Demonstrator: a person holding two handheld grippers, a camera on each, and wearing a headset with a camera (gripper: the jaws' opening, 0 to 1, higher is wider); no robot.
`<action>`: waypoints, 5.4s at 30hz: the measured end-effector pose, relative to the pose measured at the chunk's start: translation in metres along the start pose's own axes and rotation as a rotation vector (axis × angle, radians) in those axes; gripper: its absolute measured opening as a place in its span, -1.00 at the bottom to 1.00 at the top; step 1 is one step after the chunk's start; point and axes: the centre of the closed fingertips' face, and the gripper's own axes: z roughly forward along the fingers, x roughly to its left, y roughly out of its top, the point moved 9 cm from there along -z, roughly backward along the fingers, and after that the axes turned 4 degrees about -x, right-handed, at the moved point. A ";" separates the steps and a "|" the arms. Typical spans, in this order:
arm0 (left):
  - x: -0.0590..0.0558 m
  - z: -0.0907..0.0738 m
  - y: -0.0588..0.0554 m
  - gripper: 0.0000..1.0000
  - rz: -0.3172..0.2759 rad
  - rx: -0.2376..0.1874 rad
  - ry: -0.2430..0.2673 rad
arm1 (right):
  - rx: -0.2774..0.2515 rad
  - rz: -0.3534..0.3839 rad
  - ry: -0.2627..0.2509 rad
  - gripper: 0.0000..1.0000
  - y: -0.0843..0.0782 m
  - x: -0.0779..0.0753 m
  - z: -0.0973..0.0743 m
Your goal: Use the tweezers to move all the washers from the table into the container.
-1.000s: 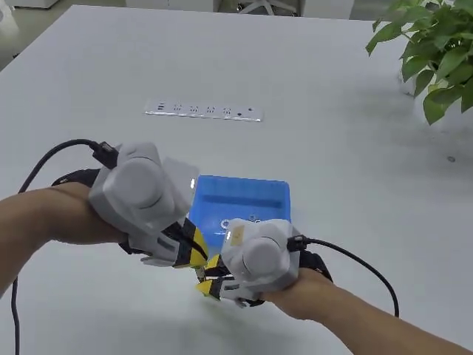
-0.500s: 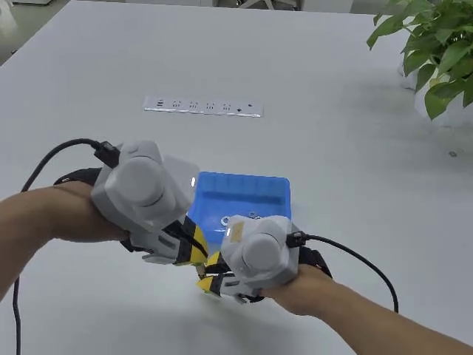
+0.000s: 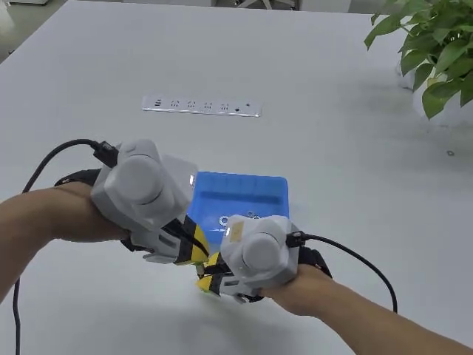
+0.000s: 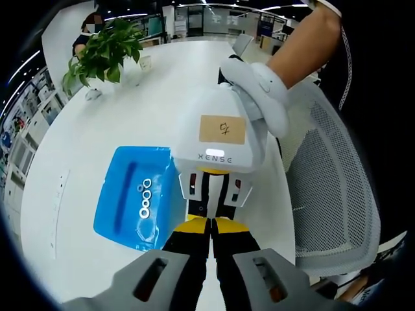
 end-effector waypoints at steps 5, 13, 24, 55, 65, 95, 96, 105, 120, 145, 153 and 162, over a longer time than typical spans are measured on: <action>-0.002 -0.001 0.001 -0.90 0.001 -0.002 0.000 | 0.008 -0.013 0.007 -0.80 0.002 0.001 -0.001; -0.004 -0.008 0.011 -0.90 0.018 -0.012 0.007 | 0.008 -0.033 0.005 -0.80 0.010 0.002 -0.011; -0.001 -0.023 0.027 -0.90 0.044 -0.032 0.027 | 0.008 -0.045 -0.013 -0.80 0.027 -0.003 -0.027; 0.027 -0.048 0.069 -0.90 0.132 -0.056 0.081 | 0.012 -0.094 -0.071 -0.80 0.056 -0.040 -0.063; 0.044 -0.047 0.074 -0.90 0.141 -0.063 0.087 | 0.015 -0.098 -0.084 -0.80 0.057 -0.058 -0.068; 0.087 -0.015 0.057 -0.90 0.100 -0.070 0.072 | 0.042 -0.068 -0.087 -0.80 0.025 -0.099 -0.052; 0.088 -0.014 0.056 -0.90 0.096 -0.072 0.072 | 0.043 -0.066 -0.086 -0.80 0.024 -0.101 -0.051; 0.097 -0.004 0.050 -0.90 0.079 -0.076 0.070 | 0.050 -0.047 -0.086 -0.79 0.015 -0.110 -0.044; 0.108 0.012 0.039 -0.90 0.056 -0.076 0.069 | 0.069 -0.020 -0.079 -0.79 -0.001 -0.121 -0.034; 0.108 0.010 0.038 -0.90 0.058 -0.071 0.071 | 0.070 -0.015 -0.079 -0.76 -0.002 -0.121 -0.036; 0.106 0.002 0.037 -0.90 0.056 -0.070 0.081 | 0.057 -0.014 -0.083 -0.77 0.002 -0.117 -0.040; 0.098 -0.008 0.037 -0.90 0.062 -0.062 0.087 | 0.045 -0.021 -0.082 -0.84 0.008 -0.110 -0.047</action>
